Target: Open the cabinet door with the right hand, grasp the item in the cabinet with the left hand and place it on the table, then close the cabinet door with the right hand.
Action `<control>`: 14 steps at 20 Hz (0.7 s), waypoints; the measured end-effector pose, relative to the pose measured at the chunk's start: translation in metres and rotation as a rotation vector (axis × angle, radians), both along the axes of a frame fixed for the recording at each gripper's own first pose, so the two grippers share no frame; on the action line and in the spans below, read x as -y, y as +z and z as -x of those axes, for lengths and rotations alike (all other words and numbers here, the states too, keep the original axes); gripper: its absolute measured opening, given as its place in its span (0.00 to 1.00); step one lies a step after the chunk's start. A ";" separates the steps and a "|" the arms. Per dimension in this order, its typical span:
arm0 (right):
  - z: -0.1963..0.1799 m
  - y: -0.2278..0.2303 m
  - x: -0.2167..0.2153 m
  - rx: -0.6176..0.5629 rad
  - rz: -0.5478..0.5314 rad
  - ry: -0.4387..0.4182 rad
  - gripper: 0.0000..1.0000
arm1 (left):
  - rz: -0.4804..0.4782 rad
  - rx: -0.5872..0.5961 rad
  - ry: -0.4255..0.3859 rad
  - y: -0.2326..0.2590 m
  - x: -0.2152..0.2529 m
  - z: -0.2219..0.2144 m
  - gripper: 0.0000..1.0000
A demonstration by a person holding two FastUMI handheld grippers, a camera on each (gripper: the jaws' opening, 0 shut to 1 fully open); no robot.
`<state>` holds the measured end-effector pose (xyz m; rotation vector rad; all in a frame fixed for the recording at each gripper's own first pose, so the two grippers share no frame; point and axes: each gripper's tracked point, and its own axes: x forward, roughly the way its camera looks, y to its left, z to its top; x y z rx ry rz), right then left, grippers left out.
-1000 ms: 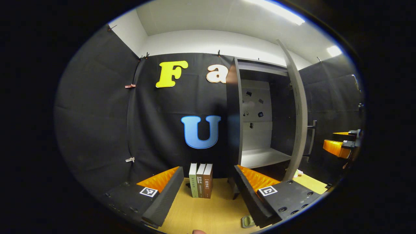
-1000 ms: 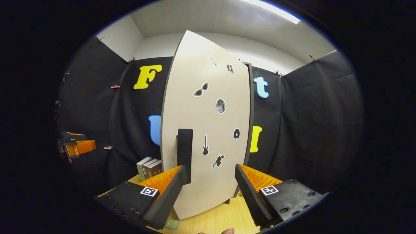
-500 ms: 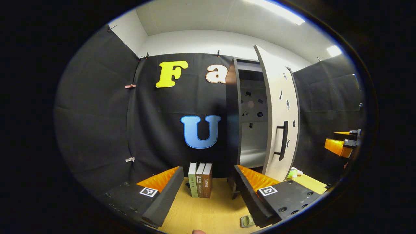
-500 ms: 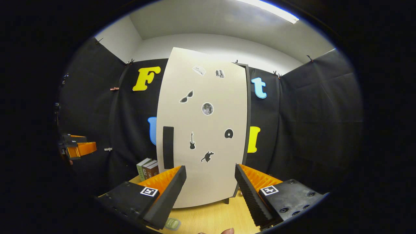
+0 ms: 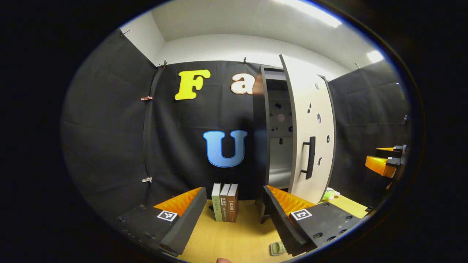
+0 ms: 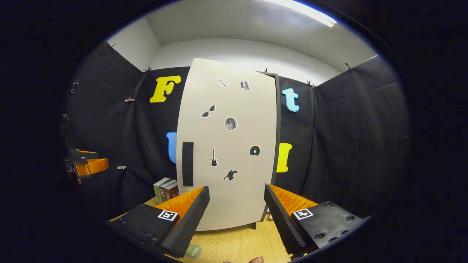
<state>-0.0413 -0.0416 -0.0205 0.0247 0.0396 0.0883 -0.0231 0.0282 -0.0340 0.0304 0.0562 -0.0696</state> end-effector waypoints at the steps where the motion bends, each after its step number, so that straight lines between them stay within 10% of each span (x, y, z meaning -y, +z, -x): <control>1: 0.001 0.001 0.000 0.000 -0.002 -0.001 0.98 | -0.001 -0.001 -0.001 0.001 0.001 0.000 0.96; 14: 0.010 0.005 0.008 -0.002 0.003 -0.009 0.98 | -0.009 -0.002 -0.016 0.002 0.010 0.006 0.96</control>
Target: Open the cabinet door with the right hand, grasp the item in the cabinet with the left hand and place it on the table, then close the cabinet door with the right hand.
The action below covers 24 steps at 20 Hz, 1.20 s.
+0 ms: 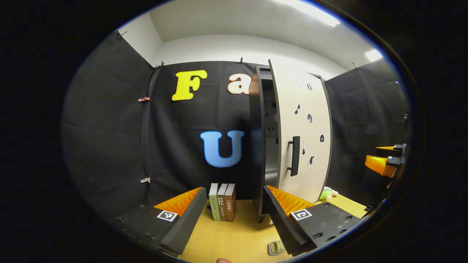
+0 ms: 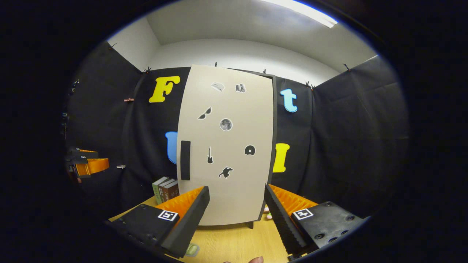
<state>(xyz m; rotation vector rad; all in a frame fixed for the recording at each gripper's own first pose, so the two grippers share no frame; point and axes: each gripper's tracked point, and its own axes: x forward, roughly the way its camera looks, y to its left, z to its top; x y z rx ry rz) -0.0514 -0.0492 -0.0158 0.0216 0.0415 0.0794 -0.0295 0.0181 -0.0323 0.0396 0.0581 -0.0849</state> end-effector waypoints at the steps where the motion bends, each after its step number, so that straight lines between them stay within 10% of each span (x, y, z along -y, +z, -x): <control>1: 0.001 0.001 0.001 0.001 0.000 0.000 0.98 | 0.000 0.000 0.000 0.000 0.000 0.000 0.96; 24: 0.008 0.005 0.006 0.014 -0.006 -0.003 0.98 | -0.004 0.005 0.011 0.005 0.001 0.009 0.96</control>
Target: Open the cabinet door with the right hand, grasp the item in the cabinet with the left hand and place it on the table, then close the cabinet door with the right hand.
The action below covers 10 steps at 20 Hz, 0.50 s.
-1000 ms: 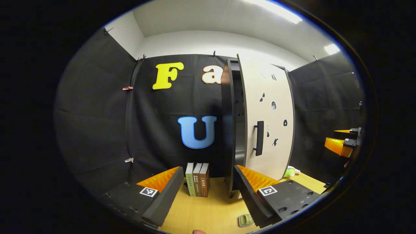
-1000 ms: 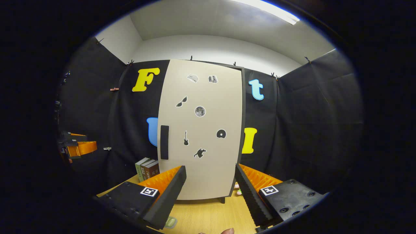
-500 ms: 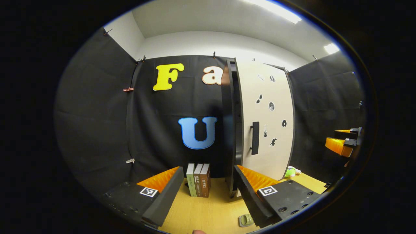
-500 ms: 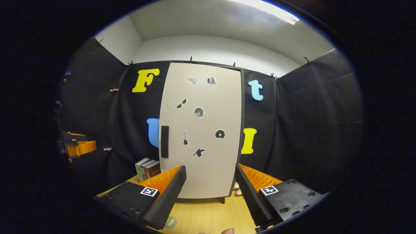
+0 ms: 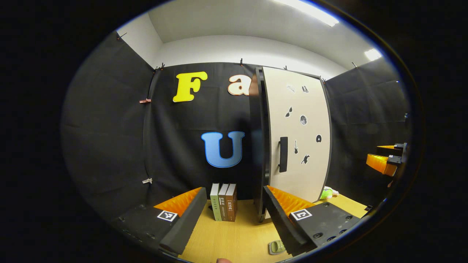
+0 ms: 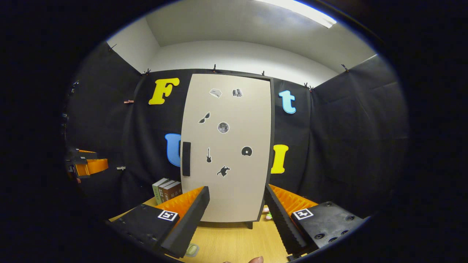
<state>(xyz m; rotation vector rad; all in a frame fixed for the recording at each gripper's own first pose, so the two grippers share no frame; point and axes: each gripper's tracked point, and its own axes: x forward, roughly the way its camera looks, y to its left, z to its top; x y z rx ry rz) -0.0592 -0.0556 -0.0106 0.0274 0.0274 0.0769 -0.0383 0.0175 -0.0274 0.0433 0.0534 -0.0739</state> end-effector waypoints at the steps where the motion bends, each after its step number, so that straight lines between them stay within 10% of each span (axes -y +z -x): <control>1: 0.000 0.000 0.000 0.000 0.000 0.001 0.98 | 0.001 -0.001 0.000 0.000 0.000 0.000 0.96; 10: -0.002 -0.002 0.000 -0.003 0.004 0.004 0.98 | 0.006 -0.005 0.002 -0.002 0.001 -0.002 0.96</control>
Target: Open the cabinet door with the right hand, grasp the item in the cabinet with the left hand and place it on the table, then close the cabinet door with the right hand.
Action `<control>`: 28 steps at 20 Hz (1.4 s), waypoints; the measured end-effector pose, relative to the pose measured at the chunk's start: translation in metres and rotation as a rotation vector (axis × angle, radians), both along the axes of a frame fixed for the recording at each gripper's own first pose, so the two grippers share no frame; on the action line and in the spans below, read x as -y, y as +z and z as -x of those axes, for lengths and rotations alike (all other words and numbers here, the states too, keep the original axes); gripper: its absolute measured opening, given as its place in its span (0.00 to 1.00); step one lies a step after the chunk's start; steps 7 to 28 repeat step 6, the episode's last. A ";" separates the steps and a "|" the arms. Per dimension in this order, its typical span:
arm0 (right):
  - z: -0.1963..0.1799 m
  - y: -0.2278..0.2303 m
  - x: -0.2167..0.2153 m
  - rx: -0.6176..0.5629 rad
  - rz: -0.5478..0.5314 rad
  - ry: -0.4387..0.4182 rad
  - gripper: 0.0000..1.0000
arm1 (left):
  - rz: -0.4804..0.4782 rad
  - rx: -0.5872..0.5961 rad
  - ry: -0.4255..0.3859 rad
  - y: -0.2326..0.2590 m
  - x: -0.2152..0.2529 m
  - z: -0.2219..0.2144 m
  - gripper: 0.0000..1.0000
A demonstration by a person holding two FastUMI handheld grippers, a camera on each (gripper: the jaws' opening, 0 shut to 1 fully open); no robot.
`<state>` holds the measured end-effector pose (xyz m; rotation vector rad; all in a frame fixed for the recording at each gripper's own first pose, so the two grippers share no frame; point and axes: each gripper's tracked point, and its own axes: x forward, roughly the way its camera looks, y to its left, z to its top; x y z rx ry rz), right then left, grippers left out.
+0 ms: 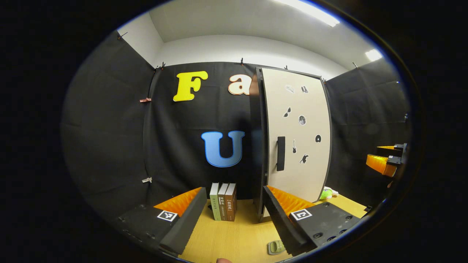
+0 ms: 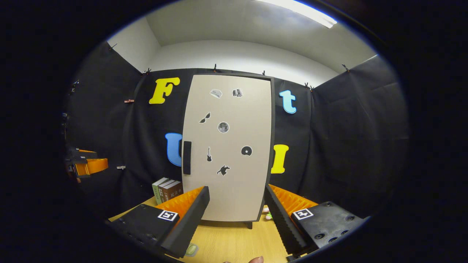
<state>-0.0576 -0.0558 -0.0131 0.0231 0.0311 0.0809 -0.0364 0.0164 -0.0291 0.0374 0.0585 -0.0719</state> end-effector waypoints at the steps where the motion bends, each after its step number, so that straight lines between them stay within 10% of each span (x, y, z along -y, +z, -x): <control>1: -0.001 -0.001 0.000 0.000 0.000 0.000 0.98 | 0.000 0.000 0.001 0.000 0.000 0.000 0.96; 28: -0.002 -0.001 -0.001 0.000 -0.001 0.001 0.98 | -0.004 -0.002 -0.001 0.000 0.001 -0.001 0.96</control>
